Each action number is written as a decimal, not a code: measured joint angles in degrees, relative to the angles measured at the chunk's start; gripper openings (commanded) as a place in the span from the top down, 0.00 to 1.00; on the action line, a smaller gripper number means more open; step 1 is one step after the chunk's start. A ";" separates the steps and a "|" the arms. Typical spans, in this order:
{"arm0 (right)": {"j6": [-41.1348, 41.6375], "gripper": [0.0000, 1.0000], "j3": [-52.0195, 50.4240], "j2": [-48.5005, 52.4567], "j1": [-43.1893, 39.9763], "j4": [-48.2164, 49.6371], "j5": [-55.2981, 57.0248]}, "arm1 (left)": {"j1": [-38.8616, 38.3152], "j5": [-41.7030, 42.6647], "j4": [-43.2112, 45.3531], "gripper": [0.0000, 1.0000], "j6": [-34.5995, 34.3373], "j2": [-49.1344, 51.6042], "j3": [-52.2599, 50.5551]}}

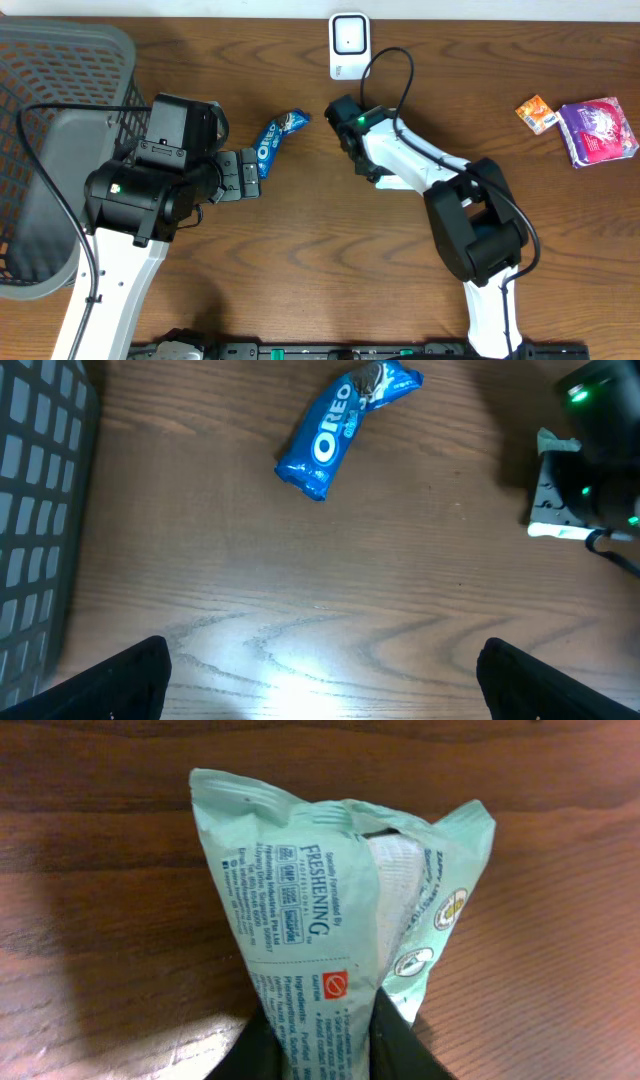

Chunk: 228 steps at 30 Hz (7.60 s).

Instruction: Scan the item barcode

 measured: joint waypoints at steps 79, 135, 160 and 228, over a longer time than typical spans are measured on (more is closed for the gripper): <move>-9.84 0.99 -11.78 -5.86 -22.53 22.12 -62.23 | 0.00 0.00 0.00 0.02 0.00 0.00 0.00; 6.97 0.99 18.29 10.08 -15.41 55.93 -37.16 | 0.00 -0.02 0.00 0.02 0.00 0.00 0.00; -24.00 0.99 20.55 -5.18 -51.74 -8.17 -27.10 | 0.00 0.00 0.00 0.02 0.00 0.00 0.02; 24.57 0.48 24.15 15.37 4.11 20.35 -50.60 | 0.00 -0.02 0.00 0.02 0.00 0.00 0.02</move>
